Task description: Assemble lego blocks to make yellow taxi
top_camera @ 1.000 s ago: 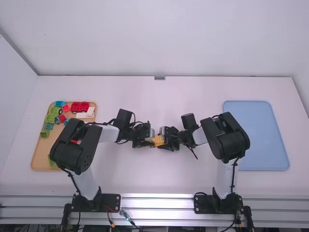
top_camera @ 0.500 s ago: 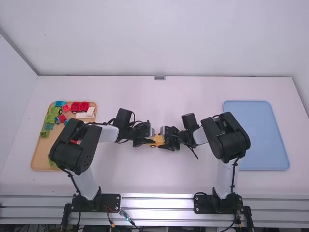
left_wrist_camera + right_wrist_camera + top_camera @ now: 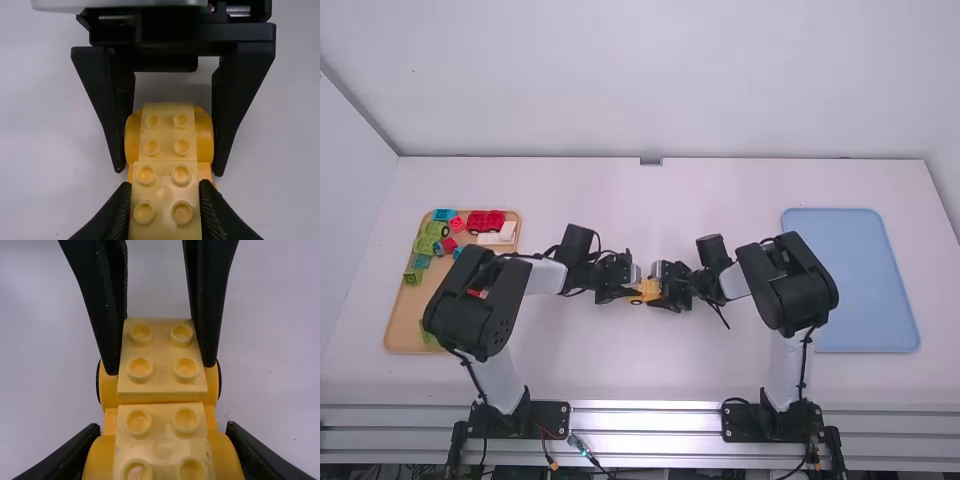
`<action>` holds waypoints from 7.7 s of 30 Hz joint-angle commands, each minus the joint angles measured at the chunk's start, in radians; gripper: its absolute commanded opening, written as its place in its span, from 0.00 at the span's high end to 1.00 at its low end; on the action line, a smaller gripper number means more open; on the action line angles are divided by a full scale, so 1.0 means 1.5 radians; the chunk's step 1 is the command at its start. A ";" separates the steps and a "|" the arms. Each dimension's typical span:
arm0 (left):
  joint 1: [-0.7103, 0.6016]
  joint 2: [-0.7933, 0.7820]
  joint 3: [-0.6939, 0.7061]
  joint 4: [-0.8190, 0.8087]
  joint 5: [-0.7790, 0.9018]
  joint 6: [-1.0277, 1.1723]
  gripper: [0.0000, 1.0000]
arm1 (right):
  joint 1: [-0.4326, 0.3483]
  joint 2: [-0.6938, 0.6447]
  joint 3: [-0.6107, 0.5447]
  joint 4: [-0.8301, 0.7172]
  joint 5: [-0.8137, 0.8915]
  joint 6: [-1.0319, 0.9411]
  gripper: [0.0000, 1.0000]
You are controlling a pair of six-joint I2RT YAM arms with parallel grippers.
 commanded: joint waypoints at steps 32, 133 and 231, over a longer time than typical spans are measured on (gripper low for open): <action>0.026 -0.005 0.001 0.024 0.103 -0.087 0.98 | 0.004 0.011 0.006 -0.006 -0.005 0.006 0.43; 0.480 -0.108 0.321 -0.517 -0.473 -0.711 0.01 | -0.033 -0.119 0.500 -0.741 0.520 0.129 0.01; 0.467 0.104 0.353 -0.515 -0.546 -0.225 0.82 | -0.013 -0.119 0.500 -0.720 0.519 0.129 0.01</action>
